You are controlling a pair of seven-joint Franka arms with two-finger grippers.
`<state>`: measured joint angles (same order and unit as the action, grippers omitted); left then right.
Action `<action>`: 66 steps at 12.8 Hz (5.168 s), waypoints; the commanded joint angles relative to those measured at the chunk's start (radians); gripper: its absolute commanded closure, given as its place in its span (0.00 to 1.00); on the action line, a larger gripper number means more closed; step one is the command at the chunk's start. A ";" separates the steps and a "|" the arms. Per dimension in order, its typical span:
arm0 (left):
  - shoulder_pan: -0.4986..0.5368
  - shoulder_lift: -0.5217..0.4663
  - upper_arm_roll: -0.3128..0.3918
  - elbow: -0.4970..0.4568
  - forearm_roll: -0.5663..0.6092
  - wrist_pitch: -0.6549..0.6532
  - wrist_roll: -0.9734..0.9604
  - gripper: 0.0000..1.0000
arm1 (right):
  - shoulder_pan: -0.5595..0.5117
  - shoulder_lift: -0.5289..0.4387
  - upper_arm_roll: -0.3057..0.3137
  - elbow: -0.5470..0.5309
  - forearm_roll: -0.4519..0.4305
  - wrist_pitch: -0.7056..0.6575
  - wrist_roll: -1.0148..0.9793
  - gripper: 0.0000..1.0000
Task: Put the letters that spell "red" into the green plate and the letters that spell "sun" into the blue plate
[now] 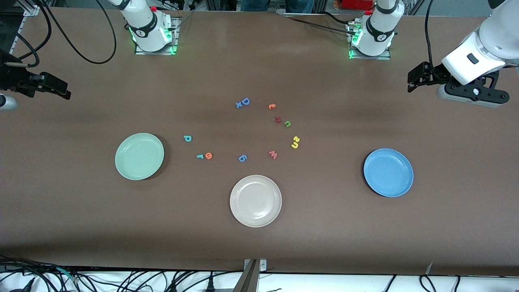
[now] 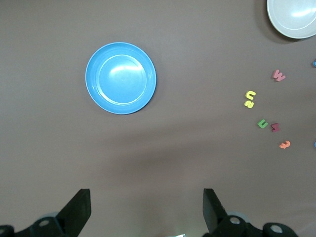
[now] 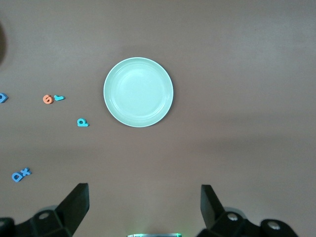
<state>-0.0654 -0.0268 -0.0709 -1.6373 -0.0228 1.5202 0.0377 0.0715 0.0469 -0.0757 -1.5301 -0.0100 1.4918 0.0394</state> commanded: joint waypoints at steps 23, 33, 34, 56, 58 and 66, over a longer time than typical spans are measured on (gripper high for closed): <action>-0.010 0.050 -0.004 0.016 -0.011 -0.032 -0.005 0.00 | 0.001 -0.001 0.001 0.008 -0.005 -0.004 0.004 0.00; -0.011 0.051 -0.004 0.013 -0.012 -0.032 -0.002 0.00 | 0.001 -0.002 0.002 0.010 -0.002 -0.005 0.008 0.00; -0.011 0.051 -0.004 0.013 -0.012 -0.032 -0.002 0.00 | 0.002 -0.002 0.004 0.010 -0.002 -0.005 0.008 0.00; -0.013 0.063 -0.009 0.016 -0.028 -0.028 0.008 0.00 | -0.006 -0.001 -0.001 0.008 -0.002 -0.005 0.002 0.00; -0.042 0.076 -0.012 0.022 -0.028 -0.014 0.007 0.00 | -0.007 -0.001 -0.003 0.008 -0.002 -0.005 0.002 0.00; -0.177 0.304 -0.013 0.022 -0.028 0.257 0.005 0.00 | -0.001 0.056 0.001 0.007 0.005 0.008 0.011 0.00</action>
<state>-0.2100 0.2001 -0.0928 -1.6452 -0.0230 1.7355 0.0379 0.0687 0.0728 -0.0790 -1.5332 -0.0094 1.4931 0.0409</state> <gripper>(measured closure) 0.000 0.000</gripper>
